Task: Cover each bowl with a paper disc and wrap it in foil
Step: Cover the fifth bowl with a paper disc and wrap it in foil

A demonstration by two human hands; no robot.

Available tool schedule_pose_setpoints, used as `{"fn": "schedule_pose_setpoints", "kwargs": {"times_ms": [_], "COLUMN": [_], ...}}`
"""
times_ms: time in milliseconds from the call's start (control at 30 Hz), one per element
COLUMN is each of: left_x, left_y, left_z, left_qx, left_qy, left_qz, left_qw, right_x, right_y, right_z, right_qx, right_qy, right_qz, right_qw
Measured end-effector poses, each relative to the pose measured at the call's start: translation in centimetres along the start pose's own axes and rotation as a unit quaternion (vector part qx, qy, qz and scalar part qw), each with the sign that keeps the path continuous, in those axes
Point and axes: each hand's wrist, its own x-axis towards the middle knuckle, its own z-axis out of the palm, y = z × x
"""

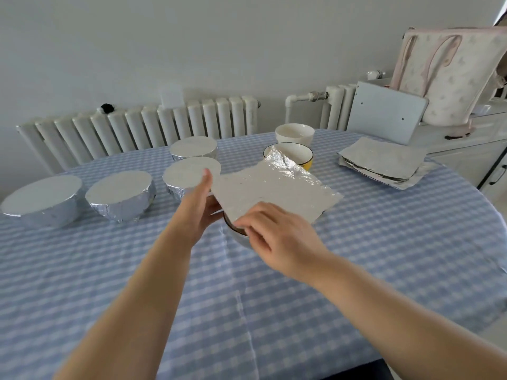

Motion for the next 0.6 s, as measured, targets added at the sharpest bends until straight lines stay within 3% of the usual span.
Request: {"fn": "schedule_pose_setpoints", "kwargs": {"times_ms": [100, 200, 300, 400, 467, 600], "left_x": [-0.8, -0.7, -0.5, -0.5, -0.5, -0.7], "left_y": [-0.1, -0.4, -0.3, 0.3, 0.4, 0.3], "left_z": [0.2, 0.3, 0.0, -0.1, -0.3, -0.2], "left_qx": [0.072, 0.123, 0.176, 0.229, 0.253, 0.275], "left_qy": [0.040, 0.076, 0.098, 0.098, 0.090, 0.110], "left_qz": [0.035, 0.055, 0.063, 0.052, 0.052, 0.074], "left_qw": [0.996, 0.988, 0.977, 0.967, 0.962, 0.952], "right_x": [0.1, 0.8, 2.5, 3.7, 3.5, 2.6], "right_y": [-1.2, -1.8, -0.5, 2.2, 3.3, 3.6], "right_z": [0.0, -1.2, -2.7, -2.9, -2.4, -1.7], "right_qx": [0.038, 0.105, 0.058, -0.056, -0.071, -0.066], "right_qy": [-0.052, -0.065, -0.061, -0.247, -0.335, -0.364], "right_qz": [0.010, 0.105, 0.178, 0.206, 0.197, 0.206], "right_qw": [0.998, 0.987, 0.980, 0.945, 0.918, 0.906]}}
